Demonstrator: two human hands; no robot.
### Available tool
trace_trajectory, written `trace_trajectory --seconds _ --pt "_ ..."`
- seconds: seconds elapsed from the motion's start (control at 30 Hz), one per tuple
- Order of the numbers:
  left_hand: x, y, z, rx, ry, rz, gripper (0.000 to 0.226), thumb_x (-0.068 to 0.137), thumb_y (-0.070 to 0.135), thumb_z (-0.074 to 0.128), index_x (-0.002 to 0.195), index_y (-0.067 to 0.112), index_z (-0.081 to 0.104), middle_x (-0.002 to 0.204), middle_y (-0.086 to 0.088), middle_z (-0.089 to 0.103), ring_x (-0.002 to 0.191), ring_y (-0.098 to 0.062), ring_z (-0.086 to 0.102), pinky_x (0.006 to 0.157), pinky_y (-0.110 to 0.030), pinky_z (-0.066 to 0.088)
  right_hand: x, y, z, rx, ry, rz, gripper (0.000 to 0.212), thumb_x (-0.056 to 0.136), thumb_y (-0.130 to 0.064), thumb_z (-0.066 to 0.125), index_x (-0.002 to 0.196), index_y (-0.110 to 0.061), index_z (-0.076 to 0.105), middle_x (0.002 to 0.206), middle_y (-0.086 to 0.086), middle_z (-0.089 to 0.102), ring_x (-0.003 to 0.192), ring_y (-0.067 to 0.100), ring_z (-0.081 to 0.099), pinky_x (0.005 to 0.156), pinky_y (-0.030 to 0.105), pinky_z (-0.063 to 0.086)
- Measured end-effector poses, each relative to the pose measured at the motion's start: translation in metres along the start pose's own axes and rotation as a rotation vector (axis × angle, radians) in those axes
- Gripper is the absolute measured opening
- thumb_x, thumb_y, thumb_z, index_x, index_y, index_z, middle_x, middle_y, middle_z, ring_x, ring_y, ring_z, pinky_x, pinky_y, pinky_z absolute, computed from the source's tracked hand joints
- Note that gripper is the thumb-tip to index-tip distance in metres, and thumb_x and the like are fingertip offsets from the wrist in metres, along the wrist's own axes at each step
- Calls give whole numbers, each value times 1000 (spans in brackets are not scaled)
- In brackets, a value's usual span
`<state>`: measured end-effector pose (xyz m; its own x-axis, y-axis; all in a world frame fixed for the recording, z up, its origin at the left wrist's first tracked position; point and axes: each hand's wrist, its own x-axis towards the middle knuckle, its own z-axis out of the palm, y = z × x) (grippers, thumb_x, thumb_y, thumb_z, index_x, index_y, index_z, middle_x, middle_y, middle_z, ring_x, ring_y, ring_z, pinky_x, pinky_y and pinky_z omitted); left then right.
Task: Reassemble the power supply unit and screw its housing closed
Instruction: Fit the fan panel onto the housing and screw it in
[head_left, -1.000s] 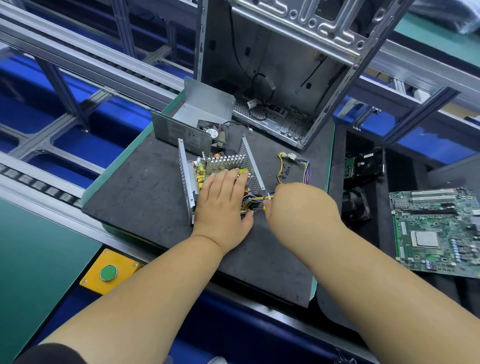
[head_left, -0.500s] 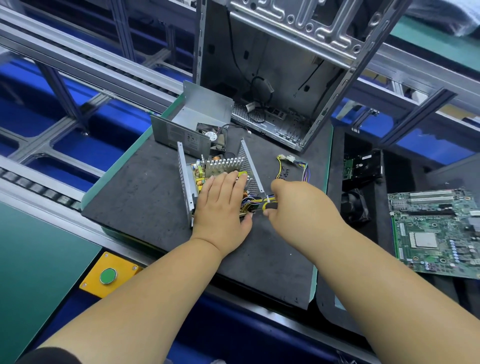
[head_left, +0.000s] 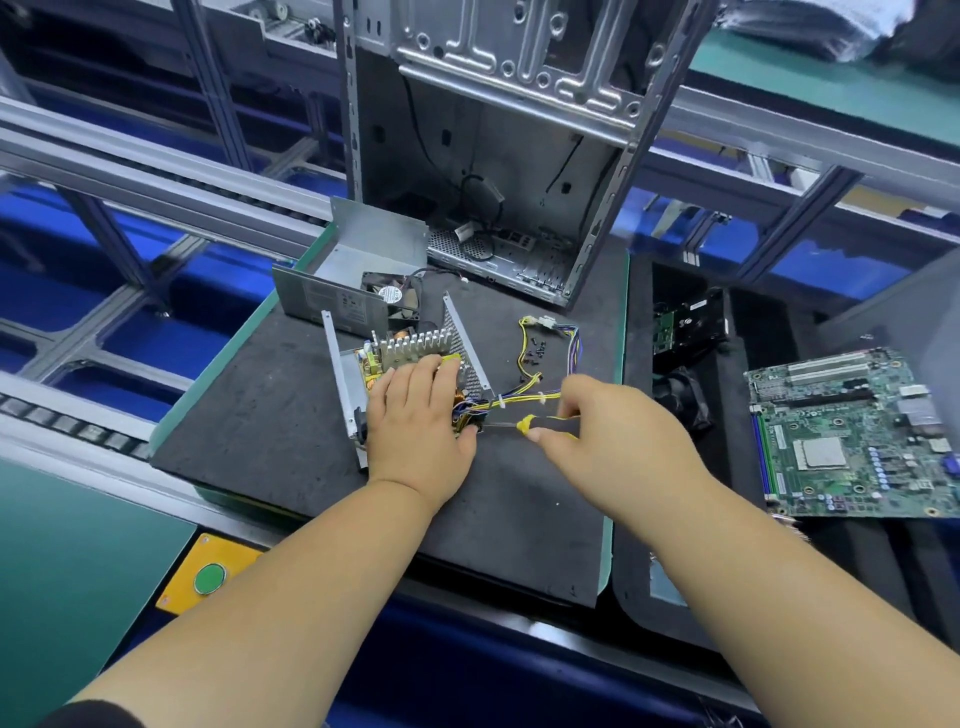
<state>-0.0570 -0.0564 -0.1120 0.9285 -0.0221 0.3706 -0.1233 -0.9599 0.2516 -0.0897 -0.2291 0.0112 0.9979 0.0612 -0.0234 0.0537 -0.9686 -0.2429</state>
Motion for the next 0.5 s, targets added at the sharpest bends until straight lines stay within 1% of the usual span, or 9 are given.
trace_trajectory --seconds 0.1,0.17,0.23,0.3,0.33,0.4,0.47,0.5 --pt "1 3 0 22 -29 -27 77 66 41 79 134 17 52 133 -4 54 122 -29 47 113 -42 18 -15 16 -8 72 68 39 41 84 -60 61 69 -25 44 64 -6 49 63 6 46 50 28 28" --pt "2 5 0 24 -47 -50 77 66 40 78 134 18 52 133 -3 53 122 -29 47 113 -43 20 -22 27 -12 151 88 92 42 83 -60 61 66 -22 50 65 -5 51 63 9 48 51 28 31" --pt "4 9 -2 13 -61 -68 76 64 38 78 132 18 52 131 -2 52 120 -30 47 112 -44 23 -27 40 -13 317 85 180 40 82 -56 62 67 -20 55 59 -6 49 56 13 44 51 29 32" --pt "5 13 -5 22 -89 -72 77 65 37 79 133 16 50 132 -3 51 119 -30 46 112 -44 24 -30 52 -13 500 76 245 36 84 -52 63 71 -19 57 53 -8 43 49 12 36 51 28 29" --pt "6 15 -7 34 -117 -70 78 67 37 78 136 15 48 134 -4 50 121 -29 44 113 -44 23 -31 57 -13 567 82 260 35 85 -51 64 72 -19 59 52 -9 41 48 10 34 52 28 28" --pt "6 17 -13 45 -183 -60 81 74 42 72 142 15 39 144 -4 42 132 -28 36 118 -43 16 -30 64 -14 660 109 284 30 86 -49 65 72 -23 63 54 -11 42 49 8 33 53 28 27" --pt "6 16 -21 23 -210 -53 82 79 47 66 147 17 32 154 -2 31 143 -26 23 122 -40 6 -27 67 -16 721 143 307 20 85 -47 67 73 -30 68 58 -15 51 51 7 39 54 28 30" --pt "7 14 -26 3 -215 -47 82 80 48 64 148 17 30 157 -2 26 146 -25 18 123 -39 5 -24 68 -16 736 160 317 16 84 -46 68 74 -33 70 62 -17 56 53 8 42 54 28 33"
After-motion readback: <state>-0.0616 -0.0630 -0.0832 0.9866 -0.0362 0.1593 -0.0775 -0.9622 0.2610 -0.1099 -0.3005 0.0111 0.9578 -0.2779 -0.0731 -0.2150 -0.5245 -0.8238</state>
